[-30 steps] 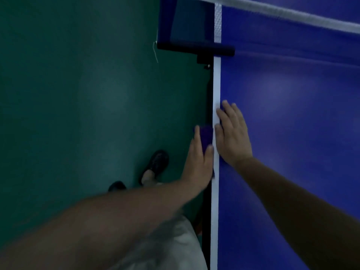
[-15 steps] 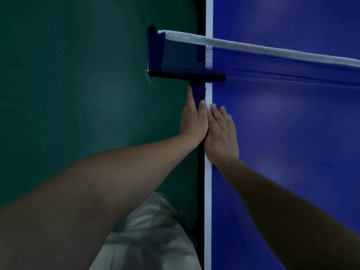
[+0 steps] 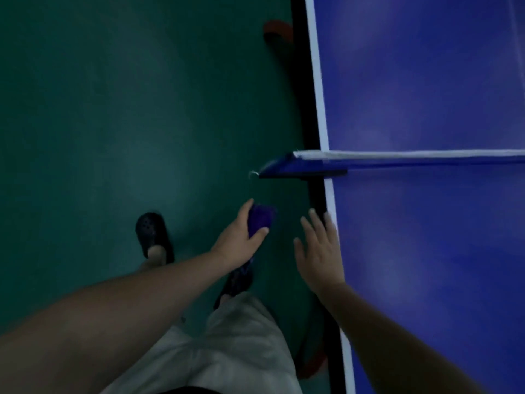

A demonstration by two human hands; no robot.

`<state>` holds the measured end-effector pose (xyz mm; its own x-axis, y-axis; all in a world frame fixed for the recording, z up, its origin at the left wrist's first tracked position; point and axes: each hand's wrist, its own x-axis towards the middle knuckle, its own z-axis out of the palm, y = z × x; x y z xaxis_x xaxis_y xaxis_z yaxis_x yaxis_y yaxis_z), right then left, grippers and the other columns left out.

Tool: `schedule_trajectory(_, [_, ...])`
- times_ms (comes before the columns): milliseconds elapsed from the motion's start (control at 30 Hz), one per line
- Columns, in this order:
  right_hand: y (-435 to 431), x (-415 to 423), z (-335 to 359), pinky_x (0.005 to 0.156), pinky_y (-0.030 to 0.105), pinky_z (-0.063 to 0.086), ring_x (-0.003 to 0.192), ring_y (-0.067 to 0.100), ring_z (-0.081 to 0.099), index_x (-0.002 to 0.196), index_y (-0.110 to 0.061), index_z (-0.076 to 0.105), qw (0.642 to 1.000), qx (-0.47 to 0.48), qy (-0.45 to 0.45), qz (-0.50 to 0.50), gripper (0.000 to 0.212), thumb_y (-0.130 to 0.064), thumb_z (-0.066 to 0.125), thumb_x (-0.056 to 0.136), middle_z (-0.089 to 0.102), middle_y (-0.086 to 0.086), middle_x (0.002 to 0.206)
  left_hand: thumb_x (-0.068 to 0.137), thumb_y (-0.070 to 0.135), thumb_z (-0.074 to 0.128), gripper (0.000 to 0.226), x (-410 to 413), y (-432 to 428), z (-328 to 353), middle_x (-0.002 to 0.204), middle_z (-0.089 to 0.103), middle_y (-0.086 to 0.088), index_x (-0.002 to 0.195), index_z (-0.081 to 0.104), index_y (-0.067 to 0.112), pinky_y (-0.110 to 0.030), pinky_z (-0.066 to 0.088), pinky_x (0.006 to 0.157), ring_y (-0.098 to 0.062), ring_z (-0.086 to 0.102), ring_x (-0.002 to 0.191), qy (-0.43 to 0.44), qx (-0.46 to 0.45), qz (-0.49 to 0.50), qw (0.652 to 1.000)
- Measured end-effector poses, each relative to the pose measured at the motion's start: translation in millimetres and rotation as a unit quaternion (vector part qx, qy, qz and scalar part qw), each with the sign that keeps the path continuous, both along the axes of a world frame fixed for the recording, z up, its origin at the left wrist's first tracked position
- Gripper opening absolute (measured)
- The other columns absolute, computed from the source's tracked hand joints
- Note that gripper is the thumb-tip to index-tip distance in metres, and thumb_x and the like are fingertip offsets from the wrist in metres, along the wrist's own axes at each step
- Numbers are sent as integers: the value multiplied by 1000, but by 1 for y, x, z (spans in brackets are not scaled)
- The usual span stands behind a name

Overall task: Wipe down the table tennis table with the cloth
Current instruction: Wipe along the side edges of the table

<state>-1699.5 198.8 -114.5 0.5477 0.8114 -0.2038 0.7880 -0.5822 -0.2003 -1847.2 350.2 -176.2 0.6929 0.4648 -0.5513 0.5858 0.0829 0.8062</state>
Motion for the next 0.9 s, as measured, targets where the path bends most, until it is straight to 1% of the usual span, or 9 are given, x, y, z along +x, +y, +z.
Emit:
schedule_trajectory(133, [63,-72,2,119,52,33,144,34,40,142,-7,56,995,-67,53,42,55,-41,49,98,46,13,153,95,58,53,62,-72,80,3,135,52,3,148,26,40,-28,45,92,-13,55,112,27,25,24,999])
schedule_trajectory(200, [103,-99,1,123,48,25,148,30,33,147,-9,49,993,-80,78,46,61,-47,41,101,40,9,158,94,58,54,63,-105,117,6,131,44,6,149,30,40,-24,36,93,-8,47,111,54,53,48,996])
schedule_trajectory(267, [149,-120,3,125,45,18,152,27,25,152,-10,42,990,-82,101,48,66,-51,31,102,32,7,162,95,58,55,63,-130,151,8,130,46,2,150,32,40,-22,34,92,-8,46,109,74,61,69,993])
schedule_trajectory(367, [211,-137,8,126,44,17,153,26,23,154,-10,39,990,-59,117,49,64,-50,33,104,30,8,163,97,53,54,61,-146,192,10,143,51,-1,152,36,32,-24,36,98,-9,48,118,70,62,99,991])
schedule_trajectory(467, [264,-133,15,126,46,14,154,27,16,157,-14,33,991,-63,109,52,66,-53,35,104,23,7,166,100,48,51,53,-137,226,18,141,55,3,148,40,31,-24,36,95,-6,49,115,62,73,130,987])
schedule_trajectory(567, [302,-109,22,126,45,4,155,26,3,161,-22,20,987,-108,101,68,73,-63,30,101,7,5,169,101,49,47,49,-113,250,28,135,57,5,146,40,32,-24,38,88,-7,52,111,38,90,126,987])
schedule_trajectory(667, [330,-62,37,126,44,1,155,24,-2,161,-25,15,983,-130,97,84,75,-66,27,100,1,2,170,101,54,44,49,-74,264,37,135,55,8,147,36,37,-27,42,87,-8,53,109,0,82,127,989])
schedule_trajectory(767, [344,5,55,126,39,3,155,22,4,160,-22,21,982,-128,81,108,72,-62,31,101,8,2,169,101,49,47,52,-22,265,40,143,51,5,149,35,32,-27,41,96,-11,51,119,-54,57,136,988])
schedule_trajectory(900, [333,103,69,124,34,8,154,22,13,157,-15,33,984,-120,42,123,65,-49,45,103,21,4,167,100,49,50,58,55,249,38,143,45,4,151,32,29,-23,33,98,-4,44,120,-67,11,145,987])
